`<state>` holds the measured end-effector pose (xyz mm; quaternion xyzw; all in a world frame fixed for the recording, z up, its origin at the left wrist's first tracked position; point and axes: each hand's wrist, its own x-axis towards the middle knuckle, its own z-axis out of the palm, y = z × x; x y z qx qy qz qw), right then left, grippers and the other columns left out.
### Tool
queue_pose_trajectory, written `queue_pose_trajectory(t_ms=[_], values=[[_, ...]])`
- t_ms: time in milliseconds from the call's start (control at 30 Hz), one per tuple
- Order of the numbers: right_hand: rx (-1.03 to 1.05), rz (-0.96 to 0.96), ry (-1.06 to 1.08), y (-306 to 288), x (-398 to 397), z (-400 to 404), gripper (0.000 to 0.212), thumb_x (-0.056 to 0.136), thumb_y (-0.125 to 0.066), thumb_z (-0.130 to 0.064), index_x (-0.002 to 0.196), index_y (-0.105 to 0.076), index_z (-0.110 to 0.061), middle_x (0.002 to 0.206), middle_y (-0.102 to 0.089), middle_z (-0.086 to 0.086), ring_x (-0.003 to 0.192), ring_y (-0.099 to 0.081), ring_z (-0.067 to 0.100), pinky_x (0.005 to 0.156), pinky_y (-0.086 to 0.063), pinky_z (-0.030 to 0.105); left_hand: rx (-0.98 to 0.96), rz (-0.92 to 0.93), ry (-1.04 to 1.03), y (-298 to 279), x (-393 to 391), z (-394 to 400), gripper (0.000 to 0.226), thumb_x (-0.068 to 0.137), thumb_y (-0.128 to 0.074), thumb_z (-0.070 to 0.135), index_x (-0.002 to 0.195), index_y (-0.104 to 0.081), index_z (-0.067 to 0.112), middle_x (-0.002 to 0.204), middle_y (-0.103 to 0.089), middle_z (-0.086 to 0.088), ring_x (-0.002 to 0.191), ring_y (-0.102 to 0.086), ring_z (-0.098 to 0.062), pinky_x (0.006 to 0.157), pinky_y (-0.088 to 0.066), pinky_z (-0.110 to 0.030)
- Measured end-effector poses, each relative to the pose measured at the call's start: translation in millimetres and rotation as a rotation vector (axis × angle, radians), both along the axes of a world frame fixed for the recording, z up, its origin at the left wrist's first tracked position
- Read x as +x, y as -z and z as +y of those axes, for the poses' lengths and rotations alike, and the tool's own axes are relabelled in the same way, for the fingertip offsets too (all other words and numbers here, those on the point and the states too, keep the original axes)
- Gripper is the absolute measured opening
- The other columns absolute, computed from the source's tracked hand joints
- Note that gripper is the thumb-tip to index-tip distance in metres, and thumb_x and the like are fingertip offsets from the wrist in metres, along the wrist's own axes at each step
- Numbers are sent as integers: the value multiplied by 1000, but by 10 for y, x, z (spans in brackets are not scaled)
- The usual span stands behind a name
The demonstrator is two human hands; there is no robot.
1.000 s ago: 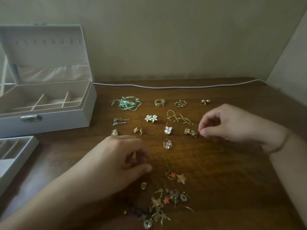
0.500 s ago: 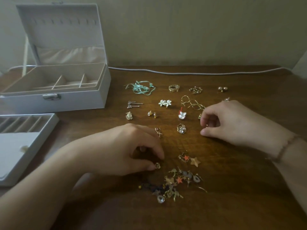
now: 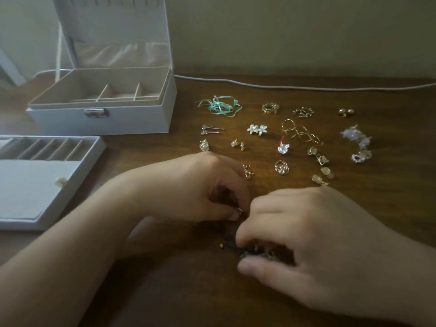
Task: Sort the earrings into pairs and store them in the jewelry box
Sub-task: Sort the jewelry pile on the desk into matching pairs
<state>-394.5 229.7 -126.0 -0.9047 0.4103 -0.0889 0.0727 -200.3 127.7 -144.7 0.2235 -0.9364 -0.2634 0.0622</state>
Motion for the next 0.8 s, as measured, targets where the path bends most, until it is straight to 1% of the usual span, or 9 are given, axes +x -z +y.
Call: queue_pose_trajectory(t_ms=[100, 200, 267, 333, 400, 567, 633, 700, 800], values=[[-106, -14, 99, 128, 141, 82, 40, 76, -46, -67, 83, -67, -34, 74, -56, -15, 66, -56, 12, 46, -48, 35, -8, -18, -39, -71, 88, -28, 13, 83, -77, 24, 94, -74, 30, 98, -64, 8, 91, -64, -14, 76, -53, -32], [-209, 24, 222, 248, 245, 125, 41, 76, -44, -60, 73, -68, -27, 69, -56, -8, 63, -56, 18, 41, -37, 27, -47, -65, -111, -145, 200, -40, 15, 78, -79, 32, 88, -70, 39, 92, -62, 15, 86, -61, -9, 71, -52, -30], [-242, 45, 243, 278, 281, 144, 28, 76, -55, -50, 68, -68, -26, 69, -55, -7, 63, -55, 18, 40, -30, 25, -56, -119, -144, -170, 245, -46, 15, 76, -78, 37, 86, -68, 40, 90, -60, 17, 84, -58, -8, 69, -51, -31], [-254, 53, 238, 270, 302, 150, 15, 66, -77, -36, 62, -68, -25, 68, -55, -6, 62, -55, 18, 38, -30, 24, -48, -158, -152, -176, 251, -48, 16, 77, -78, 39, 89, -68, 39, 90, -61, 17, 83, -58, -7, 69, -51, -31], [-234, 59, 243, 254, 298, 149, 23, 54, -88, -28, 59, -66, -25, 66, -55, -6, 61, -54, 18, 36, -27, 22, -47, -182, -147, -176, 243, -45, 16, 77, -77, 39, 90, -68, 37, 90, -61, 16, 85, -58, -7, 70, -52, -30], [-163, 76, 230, 255, 273, 97, 33, 50, -90, -41, 62, -62, -28, 65, -53, -10, 61, -54, 14, 35, -29, 24, -56, -182, -152, -170, 228, -37, 17, 78, -77, 38, 91, -66, 36, 90, -61, 15, 86, -59, -8, 71, -51, -31], [-137, 56, 218, 264, 254, 65, 35, 52, -88, -45, 63, -59, -28, 64, -51, -10, 61, -54, 14, 37, -33, 24, -54, -186, -151, -167, 224, -41, 19, 78, -77, 39, 93, -65, 37, 89, -61, 14, 85, -58, -7, 71, -52, -32], [-108, 34, 186, 246, 251, 50, 29, 64, -78, -47, 68, -54, -31, 69, -49, -13, 66, -52, 12, 42, -38, 25, -49, -201, -142, -167, 218, -41, 20, 79, -76, 41, 94, -64, 39, 90, -60, 15, 84, -58, -7, 71, -52, -32], [38, -50, 237, 175, 204, 2, 18, 83, -58, -51, 81, -53, -33, 90, -46, -17, 89, -41, 3, 68, -46, 27, -55, -193, -128, -172, 208, -32, 20, 80, -74, 44, 95, -63, 39, 88, -59, 15, 83, -57, -6, 69, -51, -31]])
